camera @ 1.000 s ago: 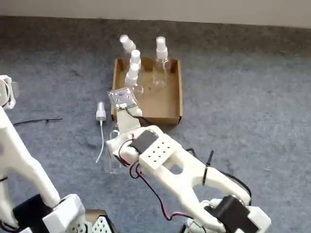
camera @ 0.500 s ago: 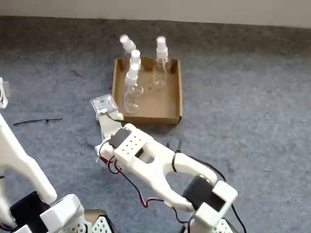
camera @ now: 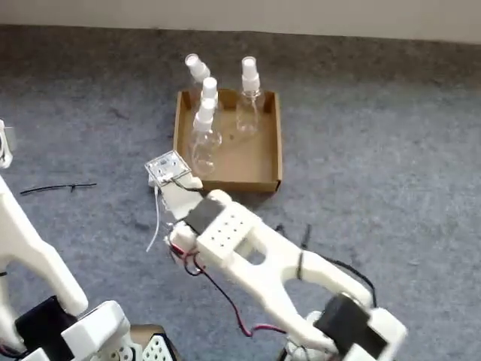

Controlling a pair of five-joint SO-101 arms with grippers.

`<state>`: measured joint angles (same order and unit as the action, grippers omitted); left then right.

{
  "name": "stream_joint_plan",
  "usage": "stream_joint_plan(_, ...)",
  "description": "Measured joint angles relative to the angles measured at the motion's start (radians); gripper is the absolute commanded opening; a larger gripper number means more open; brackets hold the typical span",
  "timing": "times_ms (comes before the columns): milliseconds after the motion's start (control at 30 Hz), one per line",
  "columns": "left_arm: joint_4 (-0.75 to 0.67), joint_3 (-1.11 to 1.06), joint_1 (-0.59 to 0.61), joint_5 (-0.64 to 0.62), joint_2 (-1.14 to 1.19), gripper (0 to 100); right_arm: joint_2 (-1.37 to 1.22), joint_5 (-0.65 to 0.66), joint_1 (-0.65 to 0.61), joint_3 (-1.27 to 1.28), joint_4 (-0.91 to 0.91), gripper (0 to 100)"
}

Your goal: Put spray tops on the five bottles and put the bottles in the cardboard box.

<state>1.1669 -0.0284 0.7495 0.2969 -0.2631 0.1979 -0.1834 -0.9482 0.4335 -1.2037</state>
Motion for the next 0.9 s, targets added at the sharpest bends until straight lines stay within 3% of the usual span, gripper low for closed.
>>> stream_joint_plan(200, 0.000, 0.000, -0.002, 0.000, 0.000, 22, 0.377, 0.381, 0.239, 0.020, -0.229, 0.4)
stream_joint_plan(367, 0.034, 0.000, -0.031, 0.000, 0.000, 22, 0.462, 0.577, 0.678, 0.020, -0.267, 0.4)
stream_joint_plan(567, 0.098, 0.000, -0.095, 0.000, 0.000, 22, 0.264, 0.738, 1.185, 0.068, -0.044, 0.5)
stream_joint_plan(733, 0.210, 0.000, -0.227, 0.000, 0.000, 22, -0.037, 0.756, 1.335, 0.069, 0.114, 5.8)
stream_joint_plan(900, 0.293, -0.057, -0.353, -0.025, -0.006, 22, -0.305, 0.758, 1.364, -0.021, 0.153, 11.5)
